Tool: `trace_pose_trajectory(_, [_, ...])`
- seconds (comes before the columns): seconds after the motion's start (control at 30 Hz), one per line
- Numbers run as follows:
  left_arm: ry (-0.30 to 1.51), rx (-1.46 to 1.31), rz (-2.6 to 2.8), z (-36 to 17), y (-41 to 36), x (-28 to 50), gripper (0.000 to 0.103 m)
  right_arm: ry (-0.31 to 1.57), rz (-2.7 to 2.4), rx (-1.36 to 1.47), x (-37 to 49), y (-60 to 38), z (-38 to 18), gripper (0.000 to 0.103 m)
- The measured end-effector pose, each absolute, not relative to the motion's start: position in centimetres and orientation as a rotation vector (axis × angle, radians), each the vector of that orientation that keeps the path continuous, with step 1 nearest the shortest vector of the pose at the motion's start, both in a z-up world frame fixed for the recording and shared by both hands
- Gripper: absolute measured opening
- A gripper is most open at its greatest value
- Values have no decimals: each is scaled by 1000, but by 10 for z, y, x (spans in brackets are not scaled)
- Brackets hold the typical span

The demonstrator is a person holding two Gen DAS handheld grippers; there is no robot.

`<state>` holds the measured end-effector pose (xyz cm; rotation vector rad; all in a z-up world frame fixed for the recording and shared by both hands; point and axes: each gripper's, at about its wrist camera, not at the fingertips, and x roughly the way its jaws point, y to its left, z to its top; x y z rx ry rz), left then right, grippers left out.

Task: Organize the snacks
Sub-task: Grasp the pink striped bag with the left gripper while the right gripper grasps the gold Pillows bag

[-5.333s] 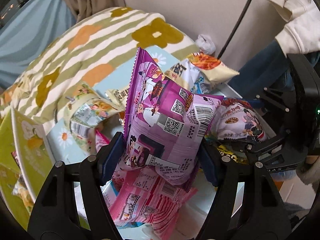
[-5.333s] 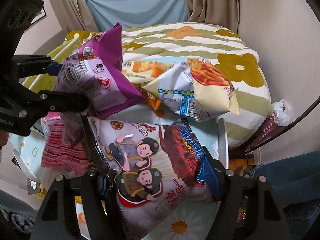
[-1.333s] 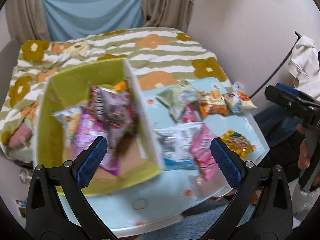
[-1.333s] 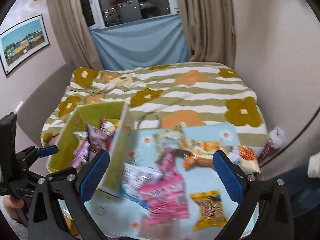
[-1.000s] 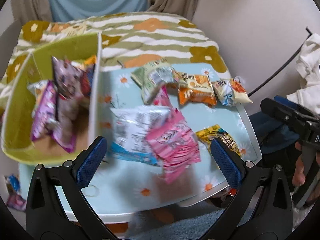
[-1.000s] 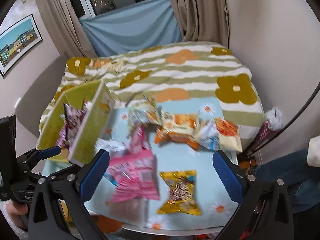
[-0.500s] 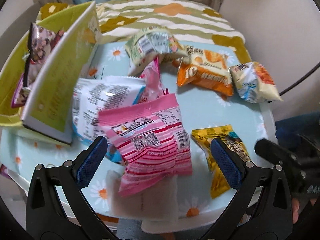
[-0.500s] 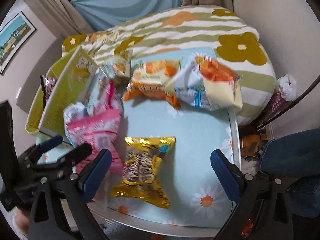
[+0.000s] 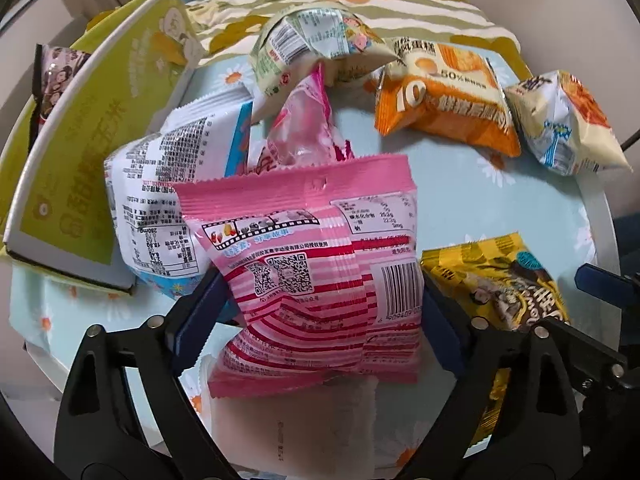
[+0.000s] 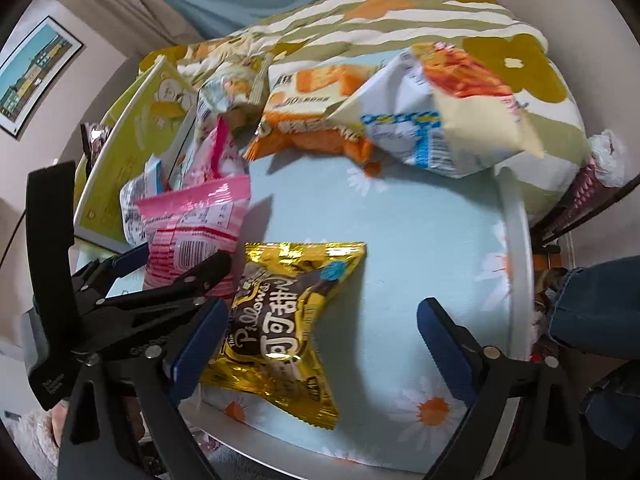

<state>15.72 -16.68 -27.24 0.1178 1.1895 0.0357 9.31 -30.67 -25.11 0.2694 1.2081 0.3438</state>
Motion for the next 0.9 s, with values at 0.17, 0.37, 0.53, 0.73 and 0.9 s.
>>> trace_pose_trajectory(0.17, [1193,126,6,-273,-164,154,78,1233,368,281,94,-298,-261,88])
trace_pose_trajectory(0.37, [1198,103,-27,-273,-159,149,71,1257,381,268,97,-286,-270,77])
trace_pose_trajectory(0.53, [1191,90,-46,-272,-157,147,68,1277,385,258,100,-278,-276,64])
trace_pose_trajectory(0.73, [1184,82,-56,-267,-156,142,66,1286,386,251,97,-274,-280,50])
trace_pose_trajectory(0.9, [1172,83,-70,-260,-158,141,65,1277,381,271,90,-281,-276,45])
